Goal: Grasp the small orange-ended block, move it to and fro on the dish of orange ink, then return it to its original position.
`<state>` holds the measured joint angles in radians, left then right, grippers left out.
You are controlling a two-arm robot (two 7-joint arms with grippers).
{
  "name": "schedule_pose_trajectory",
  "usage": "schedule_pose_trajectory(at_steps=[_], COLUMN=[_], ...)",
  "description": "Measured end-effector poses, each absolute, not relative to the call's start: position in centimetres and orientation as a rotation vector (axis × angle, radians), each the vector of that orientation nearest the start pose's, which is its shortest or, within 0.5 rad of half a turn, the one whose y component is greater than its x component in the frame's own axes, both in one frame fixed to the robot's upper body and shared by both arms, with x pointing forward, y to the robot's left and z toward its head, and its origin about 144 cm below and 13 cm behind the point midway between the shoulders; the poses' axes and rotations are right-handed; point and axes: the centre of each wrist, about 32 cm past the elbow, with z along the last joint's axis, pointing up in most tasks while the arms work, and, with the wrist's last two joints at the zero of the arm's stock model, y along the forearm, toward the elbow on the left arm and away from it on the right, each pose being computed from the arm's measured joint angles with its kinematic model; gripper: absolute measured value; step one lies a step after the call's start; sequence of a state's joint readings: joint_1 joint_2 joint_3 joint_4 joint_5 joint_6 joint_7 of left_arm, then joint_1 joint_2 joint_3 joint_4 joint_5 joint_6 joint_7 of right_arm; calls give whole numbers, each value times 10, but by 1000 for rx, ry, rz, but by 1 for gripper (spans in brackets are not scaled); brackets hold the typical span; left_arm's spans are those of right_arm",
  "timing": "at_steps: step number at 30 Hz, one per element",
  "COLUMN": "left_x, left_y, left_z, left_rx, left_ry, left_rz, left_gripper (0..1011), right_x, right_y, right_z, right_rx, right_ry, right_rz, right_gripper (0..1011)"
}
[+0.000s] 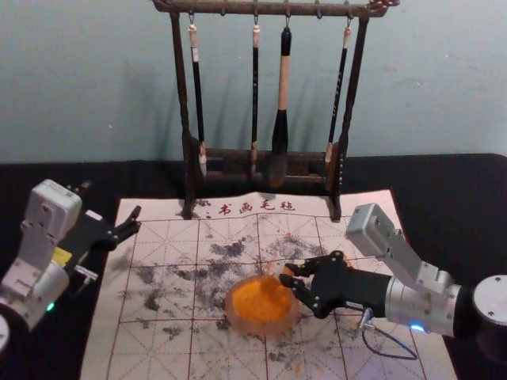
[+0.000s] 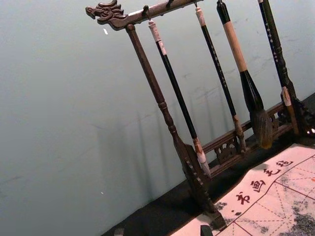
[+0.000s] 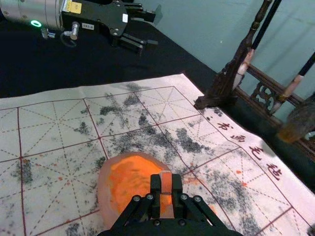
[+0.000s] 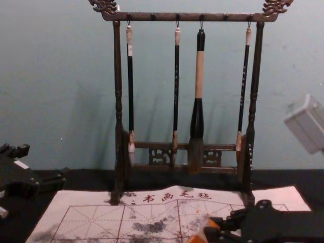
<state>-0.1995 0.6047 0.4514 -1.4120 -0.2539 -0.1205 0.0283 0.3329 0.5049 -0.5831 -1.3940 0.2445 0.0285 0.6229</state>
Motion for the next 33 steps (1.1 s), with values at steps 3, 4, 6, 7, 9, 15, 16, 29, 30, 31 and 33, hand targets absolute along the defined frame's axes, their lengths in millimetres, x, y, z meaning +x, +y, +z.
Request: schedule_pose_trajectory(at_steps=[3, 4, 6, 7, 9, 15, 16, 29, 30, 31, 33], left_x=[489, 489, 489, 489, 489, 489, 489, 489, 489, 489, 489], left_y=[310, 310, 310, 310, 310, 310, 310, 310, 310, 310, 310], left_z=[1140, 1140, 1140, 1140, 1140, 1140, 1140, 1140, 1140, 1140, 1140], left_rx=[304, 304, 305, 305, 304, 304, 304, 304, 305, 304, 304], left_ry=[-285, -285, -285, -285, -285, -285, -285, -285, -285, -285, -285], left_rz=[1248, 1248, 1248, 1248, 1248, 1248, 1248, 1248, 1248, 1248, 1248], left_gripper=[1001, 1001, 1001, 1001, 1001, 1001, 1001, 1001, 1001, 1001, 1001], right_x=[512, 511, 508, 507, 506, 500, 499, 497, 498, 499, 501], right_y=[-247, -247, -249, -249, -250, -252, -252, -245, -244, -242, -240], right_z=[1155, 1155, 1156, 1156, 1156, 1158, 1158, 1163, 1163, 1164, 1164], right_rx=[-378, -378, -376, -376, -376, -382, -385, -413, -413, -413, -412], right_ry=[-106, -107, -106, -106, -106, -110, -111, -125, -126, -128, -130], right_rz=[-522, -521, -519, -519, -516, -493, -487, -448, -447, -446, -444], right_gripper=[111, 111, 111, 110, 111, 111, 111, 110, 111, 111, 111])
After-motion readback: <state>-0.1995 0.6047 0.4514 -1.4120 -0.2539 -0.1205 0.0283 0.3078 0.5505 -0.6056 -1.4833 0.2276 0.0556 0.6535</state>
